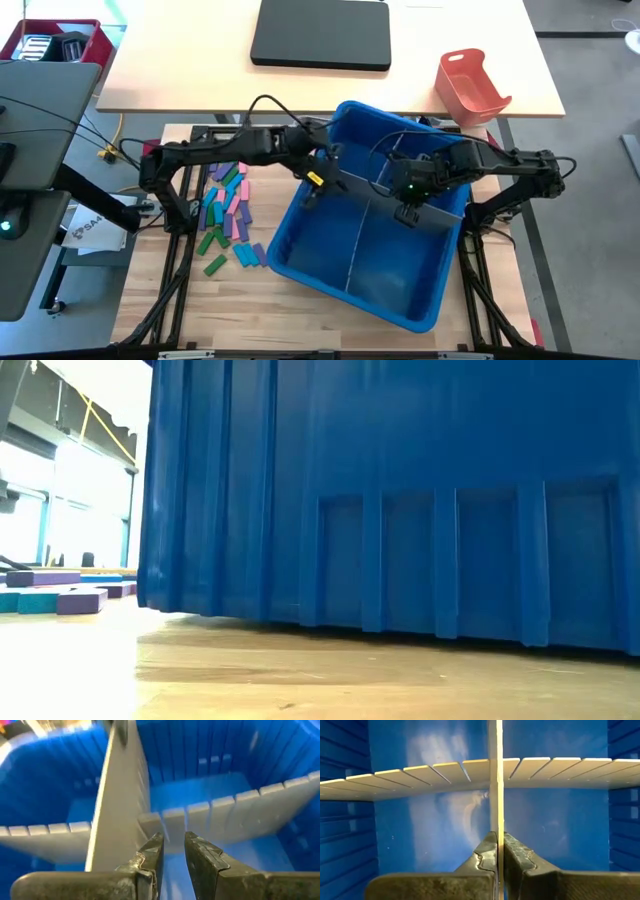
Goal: Sort blocks
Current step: Insert the bin divider into the blue bin
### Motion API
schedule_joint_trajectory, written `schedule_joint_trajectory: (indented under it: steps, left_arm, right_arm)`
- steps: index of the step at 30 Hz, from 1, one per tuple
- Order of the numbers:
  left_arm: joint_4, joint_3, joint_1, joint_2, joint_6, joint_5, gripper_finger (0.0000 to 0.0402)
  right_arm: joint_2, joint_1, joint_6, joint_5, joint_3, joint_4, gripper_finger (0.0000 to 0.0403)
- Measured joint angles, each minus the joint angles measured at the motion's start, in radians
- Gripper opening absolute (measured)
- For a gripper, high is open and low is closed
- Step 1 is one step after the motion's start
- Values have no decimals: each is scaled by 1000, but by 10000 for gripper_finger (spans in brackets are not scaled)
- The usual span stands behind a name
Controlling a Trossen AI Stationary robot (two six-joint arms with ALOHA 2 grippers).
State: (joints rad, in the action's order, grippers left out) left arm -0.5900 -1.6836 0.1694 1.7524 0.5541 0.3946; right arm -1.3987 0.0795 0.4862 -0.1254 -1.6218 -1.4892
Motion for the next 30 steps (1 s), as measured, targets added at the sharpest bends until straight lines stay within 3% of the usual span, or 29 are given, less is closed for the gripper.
schedule_joint_trajectory:
  steps: [7,13,27,30]
  left_arm:
    - [243,-5,-71,94,-15,64,69]
    - [291,-33,-80,184,9,137,69]
    - [298,-35,-102,246,61,79,69]
    - [286,-35,-114,249,87,15,69]
  right_arm:
    - [0,0,3,-8,0,-3,3]
    - [-1,0,-11,-15,0,-8,3]
    - [-1,-1,-13,14,1,-11,5]
    - [-1,5,-13,30,0,-21,6]
